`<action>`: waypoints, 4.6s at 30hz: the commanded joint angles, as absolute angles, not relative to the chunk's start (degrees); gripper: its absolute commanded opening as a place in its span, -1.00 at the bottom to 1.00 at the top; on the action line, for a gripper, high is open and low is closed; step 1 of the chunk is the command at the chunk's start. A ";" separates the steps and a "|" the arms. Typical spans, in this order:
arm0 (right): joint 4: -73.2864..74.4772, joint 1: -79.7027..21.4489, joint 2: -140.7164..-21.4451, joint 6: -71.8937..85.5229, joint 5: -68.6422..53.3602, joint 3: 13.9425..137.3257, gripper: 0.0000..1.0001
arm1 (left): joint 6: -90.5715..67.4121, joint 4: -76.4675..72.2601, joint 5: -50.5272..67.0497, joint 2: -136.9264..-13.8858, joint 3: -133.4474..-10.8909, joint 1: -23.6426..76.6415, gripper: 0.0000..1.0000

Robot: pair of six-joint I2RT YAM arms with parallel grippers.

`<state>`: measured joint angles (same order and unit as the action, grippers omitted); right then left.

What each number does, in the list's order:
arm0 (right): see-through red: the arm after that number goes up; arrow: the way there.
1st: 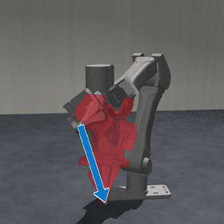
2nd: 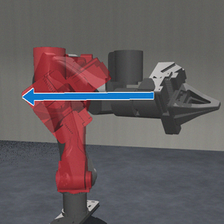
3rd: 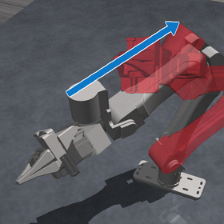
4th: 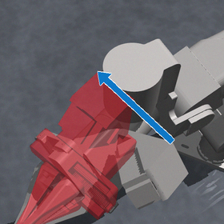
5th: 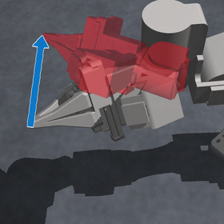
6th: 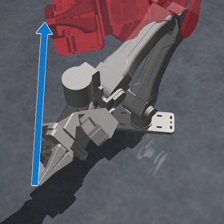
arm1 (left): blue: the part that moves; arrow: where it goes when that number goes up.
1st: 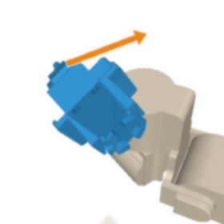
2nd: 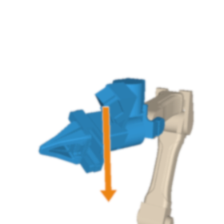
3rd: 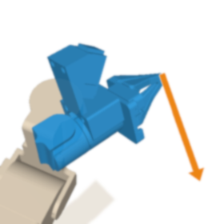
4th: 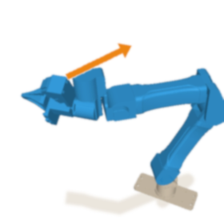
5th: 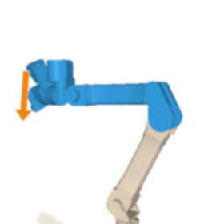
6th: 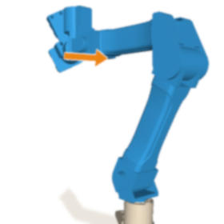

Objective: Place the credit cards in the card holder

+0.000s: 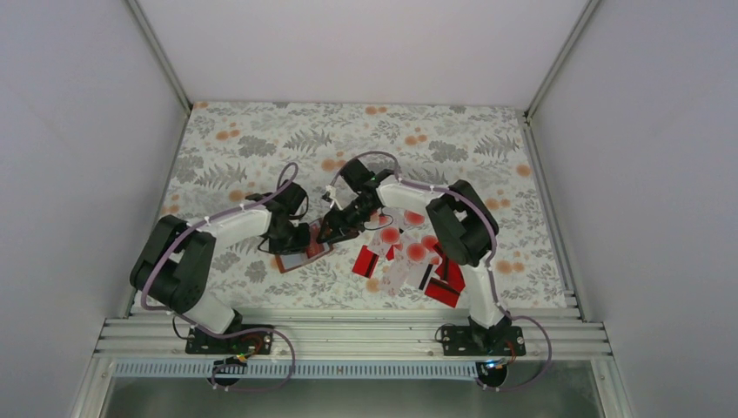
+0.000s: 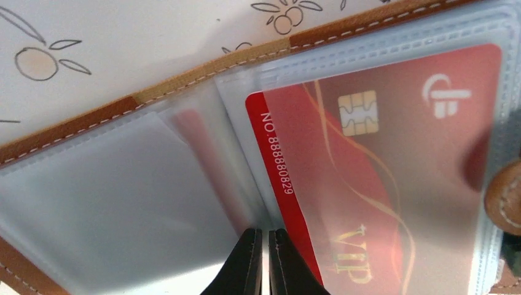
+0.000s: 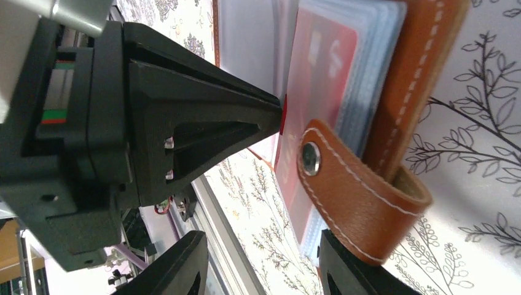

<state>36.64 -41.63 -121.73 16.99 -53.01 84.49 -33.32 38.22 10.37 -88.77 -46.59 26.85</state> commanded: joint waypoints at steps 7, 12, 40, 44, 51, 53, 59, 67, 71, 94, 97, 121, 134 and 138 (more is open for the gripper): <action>33.77 -43.33 -124.33 20.04 -50.38 86.79 -0.06 | -29.91 36.90 11.40 -90.98 -47.87 27.07 -0.89; 34.67 -43.33 -124.76 20.21 -48.25 86.76 -0.08 | -29.42 35.95 12.21 -91.64 -47.71 27.09 -0.91; 33.10 -42.45 -124.43 19.92 -53.42 87.20 -0.20 | -28.56 34.60 13.45 -94.88 -49.27 27.13 -0.95; 33.59 -42.45 -124.78 19.69 -53.68 87.81 -0.20 | -29.29 37.29 11.93 -92.98 -50.25 27.10 -0.95; 33.88 -42.45 -126.15 19.73 -54.90 88.59 -0.21 | -30.20 44.25 7.28 -90.15 -53.17 27.14 -0.95; 33.77 -42.45 -126.31 19.84 -54.92 88.53 -0.22 | -30.67 45.61 6.53 -88.73 -53.57 27.09 -0.95; 32.93 -42.45 -126.70 20.62 -55.18 88.48 -0.23 | -31.29 48.54 6.30 -85.26 -54.94 27.15 -0.95; 33.14 -42.62 -127.42 22.09 -54.77 89.84 -0.22 | -31.04 52.30 4.73 -80.39 -56.54 26.94 -0.95; 32.48 -43.25 -127.89 24.02 -55.89 91.12 -0.22 | -31.03 54.05 2.90 -76.59 -57.31 26.77 -0.95; 39.63 -49.85 -125.58 28.93 -45.63 125.10 -0.06 | -25.24 62.32 -6.86 -59.34 -75.83 24.26 -0.25; 41.43 -48.29 -117.54 27.73 -36.82 117.25 -0.05 | -23.65 60.81 -4.70 -58.83 -76.09 24.23 -0.02; 37.92 -17.97 -85.63 27.34 -36.14 60.58 0.06 | -24.47 38.65 21.00 -85.65 -67.40 32.19 0.15; 32.53 -12.57 -92.71 24.09 -45.43 56.45 0.08 | -23.08 38.13 25.77 -109.26 -81.13 38.34 -0.41; 31.75 -11.50 -94.82 23.35 -45.80 55.78 0.08 | -22.72 39.69 26.14 -114.98 -86.13 39.45 -0.57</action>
<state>33.87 -12.64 -93.12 25.23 -43.62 56.82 -23.92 38.41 24.45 -110.87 -81.91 38.39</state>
